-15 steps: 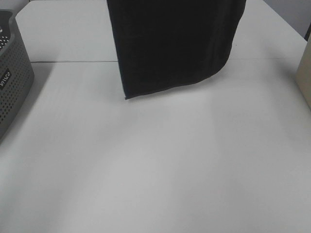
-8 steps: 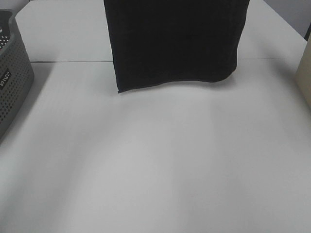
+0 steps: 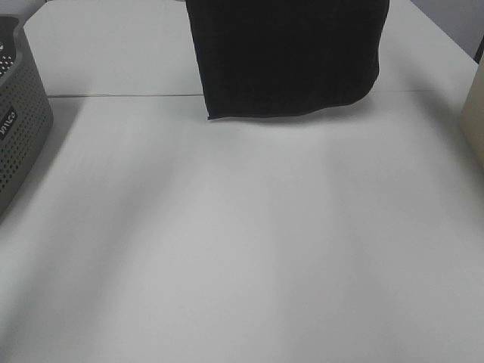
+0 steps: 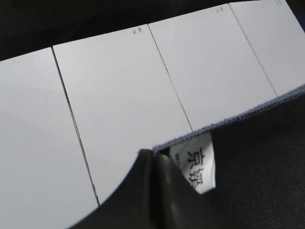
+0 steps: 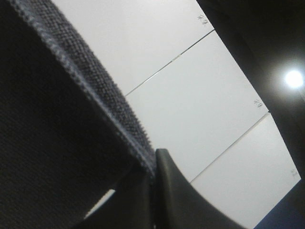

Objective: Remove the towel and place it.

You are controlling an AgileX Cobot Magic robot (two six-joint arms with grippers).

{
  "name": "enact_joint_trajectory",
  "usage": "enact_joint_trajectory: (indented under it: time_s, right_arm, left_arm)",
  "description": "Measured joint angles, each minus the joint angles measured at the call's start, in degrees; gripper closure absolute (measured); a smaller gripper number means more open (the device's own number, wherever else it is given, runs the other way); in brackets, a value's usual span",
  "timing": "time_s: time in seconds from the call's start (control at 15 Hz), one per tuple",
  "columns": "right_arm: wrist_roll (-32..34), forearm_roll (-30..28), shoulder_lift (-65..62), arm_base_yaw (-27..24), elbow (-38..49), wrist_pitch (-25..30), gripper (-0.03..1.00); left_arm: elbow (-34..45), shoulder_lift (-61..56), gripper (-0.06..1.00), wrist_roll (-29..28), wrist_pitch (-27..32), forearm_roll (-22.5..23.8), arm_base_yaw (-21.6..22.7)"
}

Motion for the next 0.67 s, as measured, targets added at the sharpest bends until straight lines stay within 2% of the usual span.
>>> enact_joint_trajectory:
  time_s: [0.13, 0.47, 0.6, 0.67]
  right_arm:
    - [0.6, 0.2, 1.8, -0.1, -2.9, -0.2, 0.96]
    - [0.9, -0.1, 4.3, -0.1, -4.1, -5.6, 0.96]
    - [0.9, -0.1, 4.6, -0.1, -4.4, -6.0, 0.96]
    - [0.9, -0.1, 4.8, -0.1, -4.8, -6.7, 0.96]
  left_arm:
    - [-2.9, 1.5, 0.94, 0.0, 0.0, 0.3, 0.6]
    - [-12.4, 7.0, 0.94, 0.2, 0.0, 1.4, 2.3]
    - [-13.9, 7.8, 0.94, -0.1, 0.0, 1.7, 2.6]
    - [-15.9, 8.8, 0.94, -2.8, 0.9, 2.3, 3.2]
